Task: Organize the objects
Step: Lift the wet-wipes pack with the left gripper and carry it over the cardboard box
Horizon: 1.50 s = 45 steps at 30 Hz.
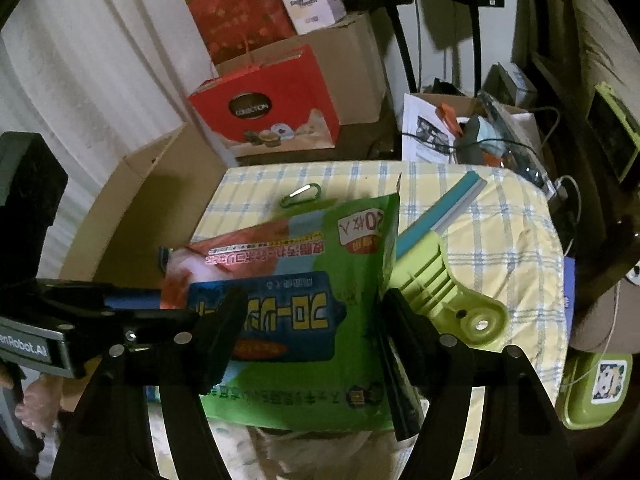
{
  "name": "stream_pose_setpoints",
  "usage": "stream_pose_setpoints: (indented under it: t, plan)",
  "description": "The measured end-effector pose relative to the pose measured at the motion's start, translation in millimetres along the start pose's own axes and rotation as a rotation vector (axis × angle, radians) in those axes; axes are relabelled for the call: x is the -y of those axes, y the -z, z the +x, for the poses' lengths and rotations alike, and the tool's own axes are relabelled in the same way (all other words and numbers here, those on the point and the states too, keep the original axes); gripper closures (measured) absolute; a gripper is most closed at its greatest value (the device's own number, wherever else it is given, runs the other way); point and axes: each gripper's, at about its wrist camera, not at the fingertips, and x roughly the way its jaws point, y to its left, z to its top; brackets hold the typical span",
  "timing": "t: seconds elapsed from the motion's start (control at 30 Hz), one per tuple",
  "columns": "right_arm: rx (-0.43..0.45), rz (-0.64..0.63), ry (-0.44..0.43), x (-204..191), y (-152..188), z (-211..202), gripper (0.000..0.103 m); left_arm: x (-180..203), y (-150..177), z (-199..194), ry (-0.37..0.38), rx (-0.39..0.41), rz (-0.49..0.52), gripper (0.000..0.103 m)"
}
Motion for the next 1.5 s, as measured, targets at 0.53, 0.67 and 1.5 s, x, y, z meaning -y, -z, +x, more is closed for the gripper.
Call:
stream_pose_setpoints:
  t: [0.53,0.67,1.5]
  plan:
    - [0.139,-0.055,0.093,-76.8,-31.4,-69.8,0.036,1.6,9.9,-86.0,0.060,0.118,-0.048,0.042]
    - [0.166,-0.090,0.093,-110.1,-40.3,-86.7,0.036,-9.0,16.0,-117.2,0.077,0.160,-0.057,0.042]
    - [0.085,-0.194,-0.103,-282.8,-32.3,-24.3,0.036,-156.8,58.8,-228.6,-0.080,0.291,-0.171,0.042]
